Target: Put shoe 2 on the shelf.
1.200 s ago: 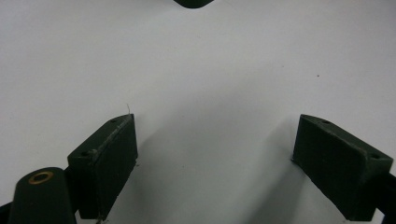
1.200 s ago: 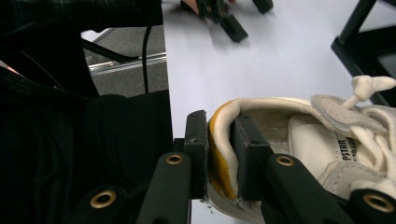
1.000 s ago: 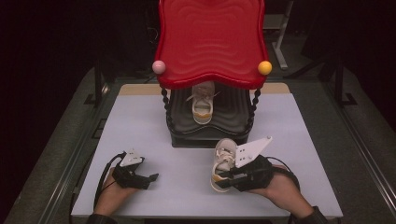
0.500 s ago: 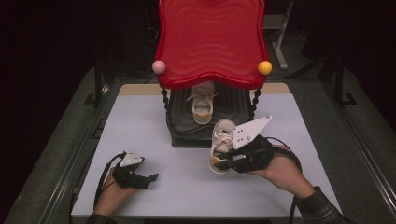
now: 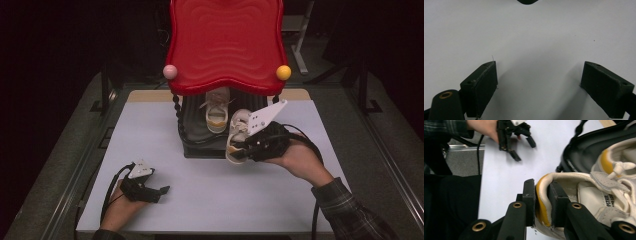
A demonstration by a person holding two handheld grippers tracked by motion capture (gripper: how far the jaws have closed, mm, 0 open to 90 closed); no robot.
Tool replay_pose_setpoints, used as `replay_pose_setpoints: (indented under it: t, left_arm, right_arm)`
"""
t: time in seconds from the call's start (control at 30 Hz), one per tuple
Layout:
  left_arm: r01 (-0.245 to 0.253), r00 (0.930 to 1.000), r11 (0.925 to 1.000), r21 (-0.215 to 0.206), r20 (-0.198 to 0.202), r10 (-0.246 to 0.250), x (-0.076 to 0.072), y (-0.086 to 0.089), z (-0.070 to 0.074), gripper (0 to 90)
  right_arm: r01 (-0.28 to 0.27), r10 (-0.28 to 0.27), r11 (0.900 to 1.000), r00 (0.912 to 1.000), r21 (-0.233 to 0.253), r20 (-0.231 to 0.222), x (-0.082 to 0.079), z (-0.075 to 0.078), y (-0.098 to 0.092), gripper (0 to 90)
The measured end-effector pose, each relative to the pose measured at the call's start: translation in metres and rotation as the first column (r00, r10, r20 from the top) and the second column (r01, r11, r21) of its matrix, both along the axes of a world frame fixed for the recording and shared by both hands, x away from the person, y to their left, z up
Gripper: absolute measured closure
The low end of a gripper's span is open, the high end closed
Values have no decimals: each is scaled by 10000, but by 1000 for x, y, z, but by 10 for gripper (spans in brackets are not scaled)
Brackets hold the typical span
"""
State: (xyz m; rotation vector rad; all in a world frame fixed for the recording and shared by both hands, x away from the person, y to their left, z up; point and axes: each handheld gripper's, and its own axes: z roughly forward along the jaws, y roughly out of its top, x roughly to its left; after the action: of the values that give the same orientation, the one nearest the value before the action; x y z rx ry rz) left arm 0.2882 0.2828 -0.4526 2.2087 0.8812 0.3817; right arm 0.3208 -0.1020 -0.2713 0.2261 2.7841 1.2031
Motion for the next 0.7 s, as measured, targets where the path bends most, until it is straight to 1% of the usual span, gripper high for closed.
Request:
replay_pose_setpoints:
  t: [0.07,0.17,0.23,0.33,0.47,0.5,0.53,0.7]
  left_arm:
    - [1,10000,10000,1,-2,-1,0,0,0,128]
    - [0,10000,10000,-2,-2,0,0,0,0,128]
    - [0,10000,10000,-2,-1,0,0,0,0,128]
    - [-5,10000,10000,-7,-12,5,0,0,0,128]
    - [-4,10000,10000,-2,-2,4,0,0,0,128]
    - [-1,10000,10000,-2,-2,1,0,0,0,128]
    - [-1,10000,10000,-3,-1,1,0,0,0,128]
    - [2,10000,10000,-2,-6,-2,0,0,0,128]
  right_arm:
    - [-2,2,10000,10000,-68,57,6,1,1,769]
    - [28,-22,9995,9998,-325,180,14,2,3,769]
    - [44,-37,9994,9998,-357,197,20,1,4,769]
    - [98,-94,9989,9999,-456,92,31,-3,3,769]
    - [160,-147,9976,9997,-675,199,42,-11,4,769]
    - [160,-147,9976,9997,-668,200,44,-13,4,769]
    - [220,-213,9971,9997,-735,105,46,-14,5,769]
    - [152,-144,9969,9998,-772,115,53,-19,7,770]
